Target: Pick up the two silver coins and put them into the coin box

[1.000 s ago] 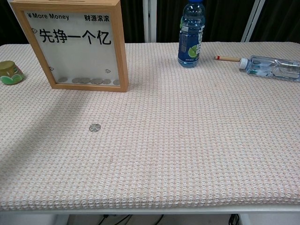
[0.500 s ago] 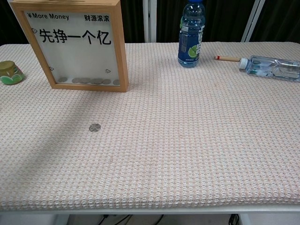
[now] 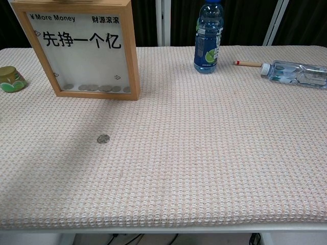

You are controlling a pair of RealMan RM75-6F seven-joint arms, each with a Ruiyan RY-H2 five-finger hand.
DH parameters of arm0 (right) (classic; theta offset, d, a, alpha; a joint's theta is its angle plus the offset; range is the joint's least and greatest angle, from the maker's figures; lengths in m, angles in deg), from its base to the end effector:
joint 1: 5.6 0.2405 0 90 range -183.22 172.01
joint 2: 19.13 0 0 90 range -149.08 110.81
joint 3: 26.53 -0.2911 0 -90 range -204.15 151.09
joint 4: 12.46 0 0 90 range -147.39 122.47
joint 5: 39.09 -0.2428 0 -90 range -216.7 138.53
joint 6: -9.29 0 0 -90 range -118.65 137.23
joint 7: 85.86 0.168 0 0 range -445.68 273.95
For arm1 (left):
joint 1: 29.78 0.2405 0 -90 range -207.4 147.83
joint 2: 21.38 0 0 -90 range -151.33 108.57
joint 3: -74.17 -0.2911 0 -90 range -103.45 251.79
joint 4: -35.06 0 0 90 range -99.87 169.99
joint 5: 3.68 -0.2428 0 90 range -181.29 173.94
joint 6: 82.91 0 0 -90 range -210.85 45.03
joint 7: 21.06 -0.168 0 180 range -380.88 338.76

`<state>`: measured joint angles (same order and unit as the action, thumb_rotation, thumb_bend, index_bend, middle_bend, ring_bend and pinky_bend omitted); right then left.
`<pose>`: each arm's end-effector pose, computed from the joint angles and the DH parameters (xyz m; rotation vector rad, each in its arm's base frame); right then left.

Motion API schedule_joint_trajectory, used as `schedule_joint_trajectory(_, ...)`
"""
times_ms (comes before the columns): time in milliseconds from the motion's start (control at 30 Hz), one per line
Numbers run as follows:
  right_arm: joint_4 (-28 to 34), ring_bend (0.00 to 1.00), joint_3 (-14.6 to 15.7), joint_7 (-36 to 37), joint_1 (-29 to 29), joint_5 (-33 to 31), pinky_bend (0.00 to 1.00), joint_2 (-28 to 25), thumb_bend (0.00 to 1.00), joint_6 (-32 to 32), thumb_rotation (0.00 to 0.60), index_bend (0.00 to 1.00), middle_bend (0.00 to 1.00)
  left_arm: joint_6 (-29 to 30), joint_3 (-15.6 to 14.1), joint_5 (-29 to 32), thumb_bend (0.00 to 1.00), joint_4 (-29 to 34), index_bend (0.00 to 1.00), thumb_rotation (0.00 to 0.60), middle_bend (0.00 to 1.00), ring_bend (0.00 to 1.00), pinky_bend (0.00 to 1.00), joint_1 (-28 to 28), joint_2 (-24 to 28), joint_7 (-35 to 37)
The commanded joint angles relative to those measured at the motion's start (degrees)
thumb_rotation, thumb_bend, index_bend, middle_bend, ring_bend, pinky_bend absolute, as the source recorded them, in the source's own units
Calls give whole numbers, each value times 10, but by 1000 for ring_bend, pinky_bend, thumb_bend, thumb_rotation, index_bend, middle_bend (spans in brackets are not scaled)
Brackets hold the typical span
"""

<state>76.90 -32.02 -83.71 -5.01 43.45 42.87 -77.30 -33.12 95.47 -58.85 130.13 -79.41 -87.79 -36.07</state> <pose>-0.3873 -0.1937 0.1808 1.2610 -0.8731 0.8338 -0.1005 0.4695 0.1046 -1.7376 -0.8551 -1.0802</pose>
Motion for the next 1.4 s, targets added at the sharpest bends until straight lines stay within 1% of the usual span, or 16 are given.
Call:
schedule_joint_trajectory(33,-1,0,-1,4,-1,-1,0,-1,296,-1,600,0,0,-7,-8,11,438,-3,620,600,256,105,227,-8,-2,-6)
schedule_joint_trajectory(300,-7,0,0,10,-1,-3,0,0,296,0,600,0,0,-7,-18,36,440,-7,622,600,255,105,226,-17,2,-8)
schedule_joint_trajectory(800,-9,0,-1,8,0,-5,0,2,297,1,600,0,0,1,-35,58,439,3,626,600,256,105,226,-25,13,-14)
schedule_joint_trajectory(1200,-13,0,-1,12,-1,-6,0,3,296,0,600,0,0,3,-46,73,439,-4,621,600,256,105,227,-31,10,-15)
schedule_joint_trajectory(1267,-14,0,-1,12,-1,-7,0,4,297,1,600,0,0,3,-48,73,438,-4,594,600,256,105,227,-32,10,-14)
schedule_joint_trajectory(1400,-15,0,-1,12,-1,-8,0,4,297,3,600,0,0,-4,-52,74,434,-3,438,600,254,105,238,-31,14,-9)
